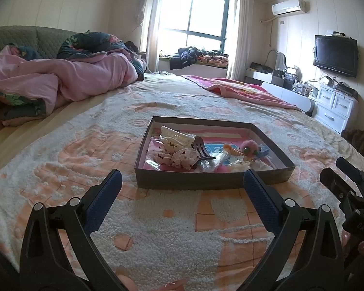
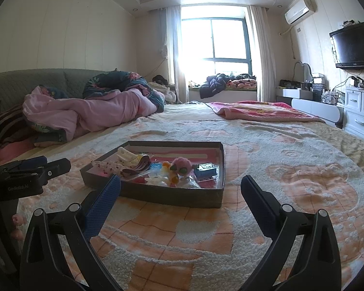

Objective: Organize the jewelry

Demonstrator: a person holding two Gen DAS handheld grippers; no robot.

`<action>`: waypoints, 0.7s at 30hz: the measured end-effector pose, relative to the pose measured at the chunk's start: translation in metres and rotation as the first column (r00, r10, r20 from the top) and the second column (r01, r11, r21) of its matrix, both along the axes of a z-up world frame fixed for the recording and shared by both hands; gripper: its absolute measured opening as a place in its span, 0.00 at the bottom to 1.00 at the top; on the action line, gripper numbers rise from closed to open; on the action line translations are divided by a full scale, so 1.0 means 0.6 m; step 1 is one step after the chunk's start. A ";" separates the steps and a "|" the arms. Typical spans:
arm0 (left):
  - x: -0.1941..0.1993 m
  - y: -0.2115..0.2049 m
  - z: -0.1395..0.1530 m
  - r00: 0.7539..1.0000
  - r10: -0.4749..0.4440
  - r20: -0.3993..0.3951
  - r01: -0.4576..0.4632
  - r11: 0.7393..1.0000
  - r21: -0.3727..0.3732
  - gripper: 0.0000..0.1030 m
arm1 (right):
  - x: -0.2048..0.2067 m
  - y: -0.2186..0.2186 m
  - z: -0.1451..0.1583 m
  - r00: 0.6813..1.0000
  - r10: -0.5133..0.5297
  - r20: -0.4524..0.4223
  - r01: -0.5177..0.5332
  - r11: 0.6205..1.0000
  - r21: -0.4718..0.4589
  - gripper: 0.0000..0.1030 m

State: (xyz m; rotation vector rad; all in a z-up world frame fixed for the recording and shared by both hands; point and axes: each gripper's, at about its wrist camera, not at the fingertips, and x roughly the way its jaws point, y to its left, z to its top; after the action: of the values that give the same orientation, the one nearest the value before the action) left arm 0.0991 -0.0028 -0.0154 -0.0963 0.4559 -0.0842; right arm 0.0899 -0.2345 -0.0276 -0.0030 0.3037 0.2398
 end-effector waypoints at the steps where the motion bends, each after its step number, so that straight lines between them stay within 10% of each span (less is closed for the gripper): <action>1: 0.000 0.000 0.000 1.000 0.000 0.001 0.000 1.000 0.000 0.89 | 0.000 0.001 0.000 1.000 0.000 0.001 0.000 1.000 0.000 0.94; 21: -0.001 0.001 0.001 1.000 0.002 0.002 -0.002 1.000 0.000 0.89 | 0.000 0.002 -0.001 1.000 0.002 0.001 -0.002 1.000 0.000 0.94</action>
State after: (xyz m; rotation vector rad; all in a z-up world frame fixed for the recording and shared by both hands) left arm 0.0987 -0.0025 -0.0146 -0.0969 0.4540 -0.0824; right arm 0.0898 -0.2335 -0.0279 -0.0037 0.3031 0.2414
